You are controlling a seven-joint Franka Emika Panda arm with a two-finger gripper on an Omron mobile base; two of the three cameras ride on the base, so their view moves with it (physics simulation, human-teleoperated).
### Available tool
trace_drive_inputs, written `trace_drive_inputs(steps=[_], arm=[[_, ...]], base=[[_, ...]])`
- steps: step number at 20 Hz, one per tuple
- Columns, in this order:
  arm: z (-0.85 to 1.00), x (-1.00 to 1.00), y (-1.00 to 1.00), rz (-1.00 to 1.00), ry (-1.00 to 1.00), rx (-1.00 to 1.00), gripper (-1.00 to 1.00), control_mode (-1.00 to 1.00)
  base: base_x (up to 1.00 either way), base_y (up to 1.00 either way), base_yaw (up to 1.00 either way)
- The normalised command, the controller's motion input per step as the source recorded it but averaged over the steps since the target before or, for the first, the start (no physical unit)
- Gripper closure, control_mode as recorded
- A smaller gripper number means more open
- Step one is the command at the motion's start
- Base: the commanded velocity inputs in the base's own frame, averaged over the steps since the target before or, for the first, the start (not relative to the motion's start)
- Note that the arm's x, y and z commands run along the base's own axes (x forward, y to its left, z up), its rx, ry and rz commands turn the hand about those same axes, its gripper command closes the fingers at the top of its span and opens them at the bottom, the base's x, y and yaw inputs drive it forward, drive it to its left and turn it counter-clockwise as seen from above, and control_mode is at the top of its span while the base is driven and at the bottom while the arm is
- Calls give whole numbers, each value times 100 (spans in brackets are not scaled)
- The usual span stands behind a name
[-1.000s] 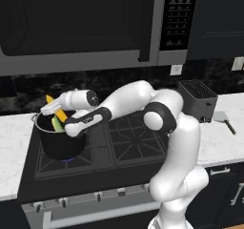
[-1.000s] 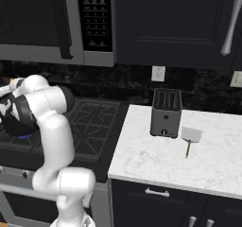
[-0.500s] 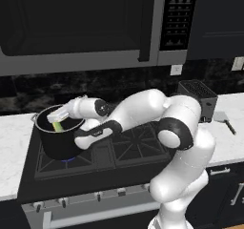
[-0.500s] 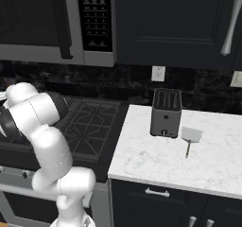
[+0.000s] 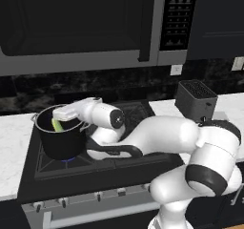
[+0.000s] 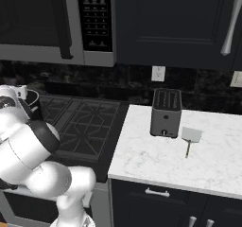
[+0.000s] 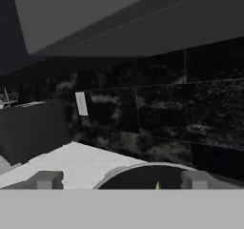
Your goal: Put the corn and corn in the pot. Retrieve the spatula and lightly stir the vegetables in the pot.
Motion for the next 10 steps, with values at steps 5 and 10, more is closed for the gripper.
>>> trace_drive_inputs(steps=[5, 10], arm=[[100, -51, -53, -10, 26, 22, -100, -100], [100, -47, -65, -13, 42, 20, -100, -100]], base=[[0, 0, 0], [0, 0, 0]])
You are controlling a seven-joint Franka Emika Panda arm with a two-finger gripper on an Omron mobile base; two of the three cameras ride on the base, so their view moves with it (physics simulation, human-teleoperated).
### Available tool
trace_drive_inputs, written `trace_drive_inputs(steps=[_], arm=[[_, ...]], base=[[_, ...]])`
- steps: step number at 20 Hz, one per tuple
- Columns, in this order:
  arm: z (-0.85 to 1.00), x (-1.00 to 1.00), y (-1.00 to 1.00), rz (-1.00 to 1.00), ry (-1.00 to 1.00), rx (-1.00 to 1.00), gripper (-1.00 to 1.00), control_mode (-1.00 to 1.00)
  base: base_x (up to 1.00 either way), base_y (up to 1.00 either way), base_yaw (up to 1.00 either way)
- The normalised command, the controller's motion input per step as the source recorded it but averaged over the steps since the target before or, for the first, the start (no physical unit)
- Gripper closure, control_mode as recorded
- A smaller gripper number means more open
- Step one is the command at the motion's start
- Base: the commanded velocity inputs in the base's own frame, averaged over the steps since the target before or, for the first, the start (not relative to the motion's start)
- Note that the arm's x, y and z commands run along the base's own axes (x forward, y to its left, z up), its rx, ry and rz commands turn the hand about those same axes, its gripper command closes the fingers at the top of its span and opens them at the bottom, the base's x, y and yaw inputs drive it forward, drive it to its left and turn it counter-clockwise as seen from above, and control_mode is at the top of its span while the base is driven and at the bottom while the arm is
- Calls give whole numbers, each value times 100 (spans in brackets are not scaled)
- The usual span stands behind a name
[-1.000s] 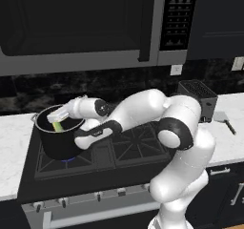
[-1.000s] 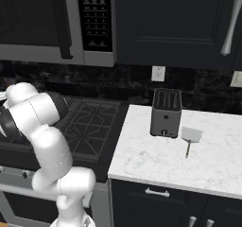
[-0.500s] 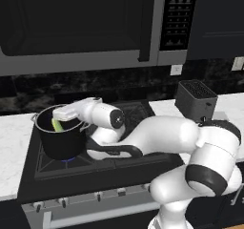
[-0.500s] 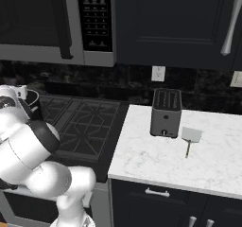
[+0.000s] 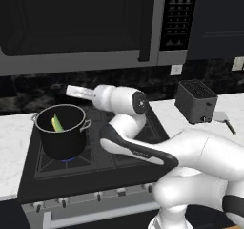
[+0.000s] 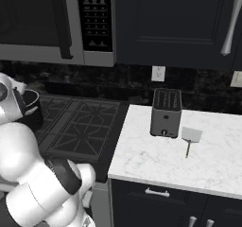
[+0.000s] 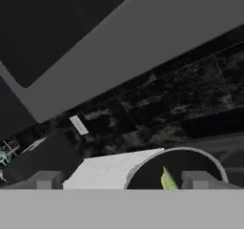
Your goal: Put the corn and corn in the pot. Retrieve the spatula and lightly stir the vegetables in the pot.
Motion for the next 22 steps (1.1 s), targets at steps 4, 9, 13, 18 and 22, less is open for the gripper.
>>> trace_drive_inputs(steps=[4, 9, 13, 18, 22], arm=[[88, -49, -75, -16, 52, 22, -100, -100], [24, -53, -95, -31, 59, 30, -100, -100], [-6, -55, -100, -49, 48, 39, -100, -100], [-11, -42, -99, -59, 45, 43, -100, -100], [-3, -46, -91, -60, 44, 49, -100, -100]], base=[[0, 0, 0], [0, 0, 0], [0, 0, 0], [0, 0, 0], [0, 0, 0]])
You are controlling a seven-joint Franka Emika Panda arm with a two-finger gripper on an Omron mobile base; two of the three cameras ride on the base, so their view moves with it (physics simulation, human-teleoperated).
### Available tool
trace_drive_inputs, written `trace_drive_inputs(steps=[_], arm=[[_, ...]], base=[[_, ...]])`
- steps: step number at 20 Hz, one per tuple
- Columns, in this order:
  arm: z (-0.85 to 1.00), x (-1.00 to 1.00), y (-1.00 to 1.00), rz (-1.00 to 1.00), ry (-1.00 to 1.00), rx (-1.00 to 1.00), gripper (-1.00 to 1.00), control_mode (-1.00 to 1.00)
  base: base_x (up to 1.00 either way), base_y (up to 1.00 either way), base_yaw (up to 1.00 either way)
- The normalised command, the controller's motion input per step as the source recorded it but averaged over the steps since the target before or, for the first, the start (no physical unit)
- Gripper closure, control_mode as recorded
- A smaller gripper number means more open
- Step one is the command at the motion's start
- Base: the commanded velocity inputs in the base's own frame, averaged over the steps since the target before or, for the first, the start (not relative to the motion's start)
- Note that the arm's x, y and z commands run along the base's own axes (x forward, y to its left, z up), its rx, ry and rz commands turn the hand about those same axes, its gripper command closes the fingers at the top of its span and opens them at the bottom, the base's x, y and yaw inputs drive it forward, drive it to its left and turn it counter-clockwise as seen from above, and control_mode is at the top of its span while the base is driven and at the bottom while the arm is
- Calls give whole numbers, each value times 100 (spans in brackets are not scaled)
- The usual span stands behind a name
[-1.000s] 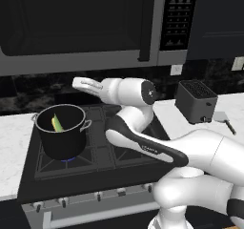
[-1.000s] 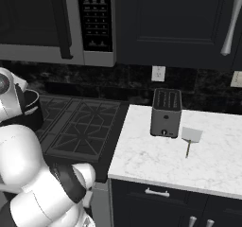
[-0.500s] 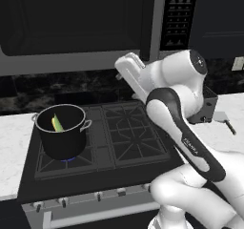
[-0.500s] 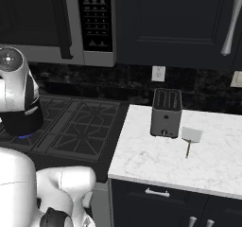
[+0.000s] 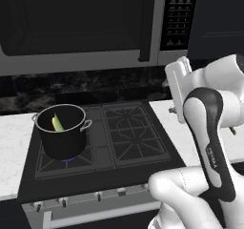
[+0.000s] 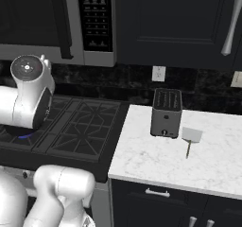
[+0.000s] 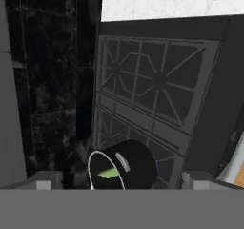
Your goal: Put the corn and corn in the pot. Retrieve the spatula and lightly stir the vegetables in the pot.
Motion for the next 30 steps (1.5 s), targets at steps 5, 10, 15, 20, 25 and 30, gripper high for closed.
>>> trace_drive_inputs(steps=[5, 10, 15, 20, 25, 30], arm=[[-3, -47, -90, -53, 39, 58, -100, -100], [-16, -32, -93, -55, 31, 54, -100, -100], [-8, -2, -92, -66, 15, 30, -100, -100], [-24, 2, -98, -61, 14, 19, -100, -100], [-41, 28, -94, -49, 15, 19, -100, -100], [-49, 52, -69, -23, 4, 15, -100, -100]], base=[[0, 0, 0], [0, 0, 0], [0, 0, 0], [0, 0, 0], [0, 0, 0], [0, 0, 0]])
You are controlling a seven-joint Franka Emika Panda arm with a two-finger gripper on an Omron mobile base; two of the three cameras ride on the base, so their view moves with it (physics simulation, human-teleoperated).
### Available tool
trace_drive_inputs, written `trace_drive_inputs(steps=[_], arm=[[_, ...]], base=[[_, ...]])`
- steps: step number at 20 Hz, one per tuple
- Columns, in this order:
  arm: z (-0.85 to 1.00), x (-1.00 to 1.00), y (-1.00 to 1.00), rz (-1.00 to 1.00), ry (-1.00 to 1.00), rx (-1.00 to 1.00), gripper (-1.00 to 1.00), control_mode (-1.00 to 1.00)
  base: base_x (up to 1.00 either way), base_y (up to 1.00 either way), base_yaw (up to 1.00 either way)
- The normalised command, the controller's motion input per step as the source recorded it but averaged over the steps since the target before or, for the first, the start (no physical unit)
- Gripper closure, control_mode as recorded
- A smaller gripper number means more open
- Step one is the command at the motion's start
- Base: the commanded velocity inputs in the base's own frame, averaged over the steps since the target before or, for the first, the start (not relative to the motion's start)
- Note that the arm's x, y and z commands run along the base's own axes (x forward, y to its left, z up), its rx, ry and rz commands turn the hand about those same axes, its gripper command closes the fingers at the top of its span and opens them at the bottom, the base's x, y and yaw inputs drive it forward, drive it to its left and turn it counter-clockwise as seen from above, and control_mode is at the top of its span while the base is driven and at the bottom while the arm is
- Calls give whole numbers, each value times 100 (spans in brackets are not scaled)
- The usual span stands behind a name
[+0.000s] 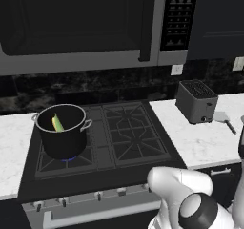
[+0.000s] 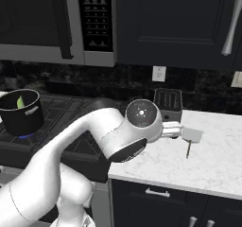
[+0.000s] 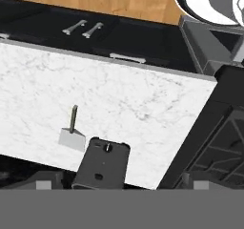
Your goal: Put the corn and corn in the pot. Retrieve the spatula and lightly stir the vegetables in the pot.
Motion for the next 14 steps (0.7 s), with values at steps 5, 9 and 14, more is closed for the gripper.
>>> trace_drive_inputs(steps=[5, 9, 14], arm=[[-49, 71, -40, -18, 11, 15, -100, -100], [-54, 64, -26, -16, 13, 12, -100, -100], [-41, 44, -29, -15, 9, 8, -100, -100]], base=[[0, 0, 0], [0, 0, 0], [0, 0, 0]])
